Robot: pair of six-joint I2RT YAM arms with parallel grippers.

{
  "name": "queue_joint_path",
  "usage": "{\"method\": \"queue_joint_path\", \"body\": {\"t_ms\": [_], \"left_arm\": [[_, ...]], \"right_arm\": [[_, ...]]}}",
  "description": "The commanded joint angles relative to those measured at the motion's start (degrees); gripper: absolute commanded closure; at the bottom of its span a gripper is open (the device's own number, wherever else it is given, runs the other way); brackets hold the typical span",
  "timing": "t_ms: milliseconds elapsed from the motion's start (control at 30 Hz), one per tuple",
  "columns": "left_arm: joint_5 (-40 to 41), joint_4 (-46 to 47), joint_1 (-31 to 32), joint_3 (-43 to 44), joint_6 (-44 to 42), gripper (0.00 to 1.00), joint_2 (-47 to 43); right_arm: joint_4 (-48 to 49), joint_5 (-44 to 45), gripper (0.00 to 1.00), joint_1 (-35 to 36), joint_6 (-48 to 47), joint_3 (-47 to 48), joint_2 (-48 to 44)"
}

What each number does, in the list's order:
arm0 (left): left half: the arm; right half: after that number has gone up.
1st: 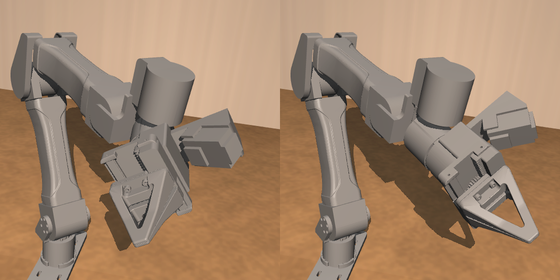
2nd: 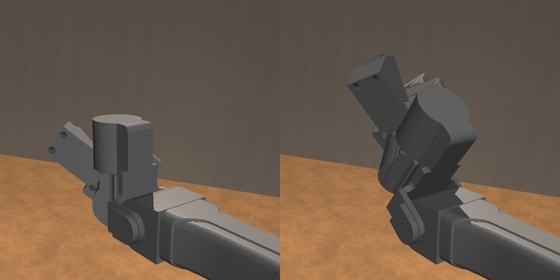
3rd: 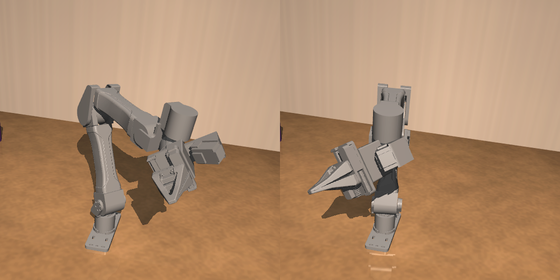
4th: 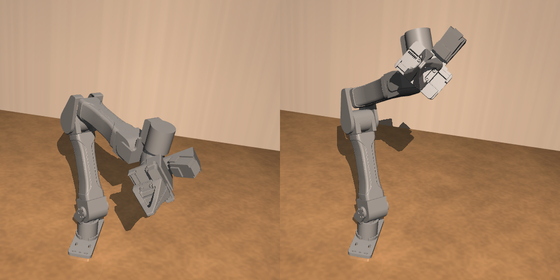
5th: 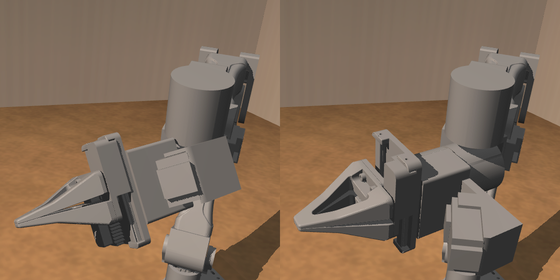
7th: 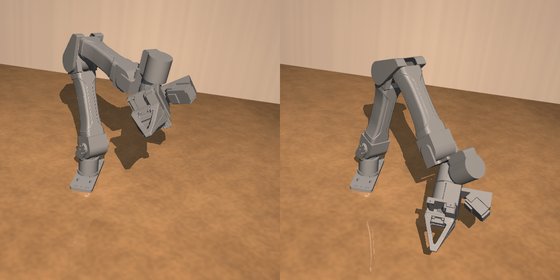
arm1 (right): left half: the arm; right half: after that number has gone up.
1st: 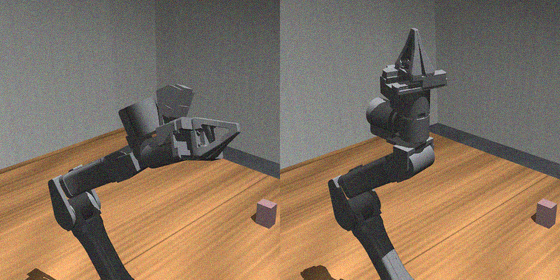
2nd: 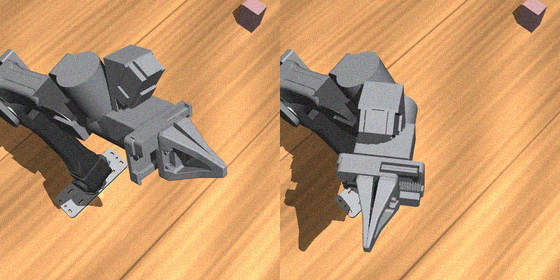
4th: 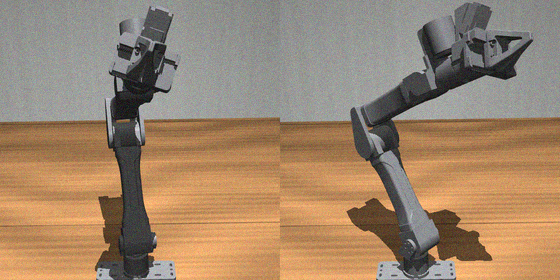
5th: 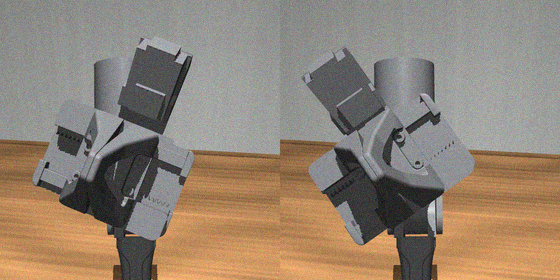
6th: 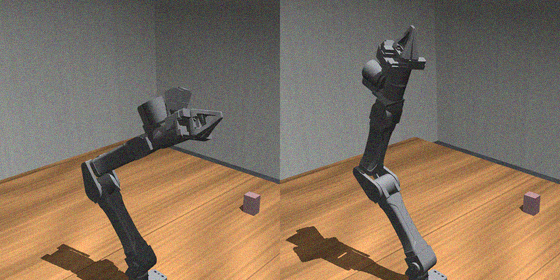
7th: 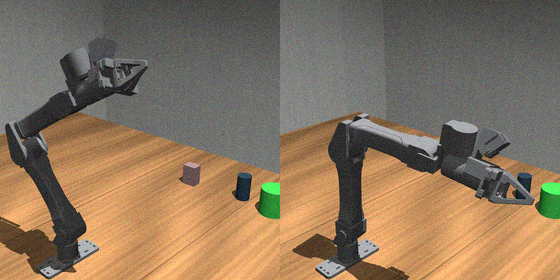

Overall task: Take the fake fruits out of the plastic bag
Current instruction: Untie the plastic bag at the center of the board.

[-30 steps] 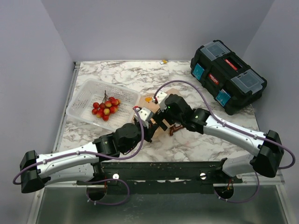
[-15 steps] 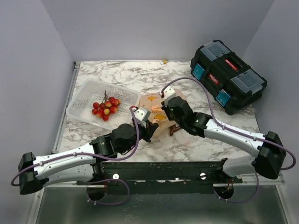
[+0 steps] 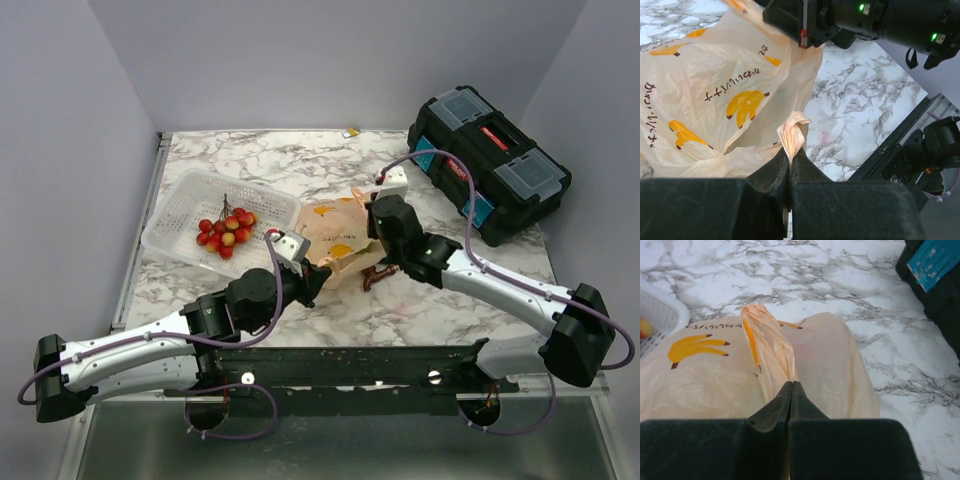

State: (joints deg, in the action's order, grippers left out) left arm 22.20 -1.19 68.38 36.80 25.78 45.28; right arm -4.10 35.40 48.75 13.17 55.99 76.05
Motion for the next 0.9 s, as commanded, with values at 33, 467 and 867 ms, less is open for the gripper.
{"method": "queue_joint_path", "body": {"t_ms": [33,467,867], "left_arm": [[1.6,-2.8,0.3,-1.9,3.4,1.00,-1.5],[6.1,-9.4,0.3,-4.7,13.9,1.00,-4.1],[4.9,-15.1,0.1,-7.4,20.1,1.00,-14.5]], "right_arm": [[-4.0,4.2,0.99,-5.2,13.1,0.2,-4.2],[4.9,3.8,0.99,-10.9,32.9,-17.1,-21.9],[-0.7,-13.4,0.99,-22.4,25.5,-2.2,-10.7]]}}
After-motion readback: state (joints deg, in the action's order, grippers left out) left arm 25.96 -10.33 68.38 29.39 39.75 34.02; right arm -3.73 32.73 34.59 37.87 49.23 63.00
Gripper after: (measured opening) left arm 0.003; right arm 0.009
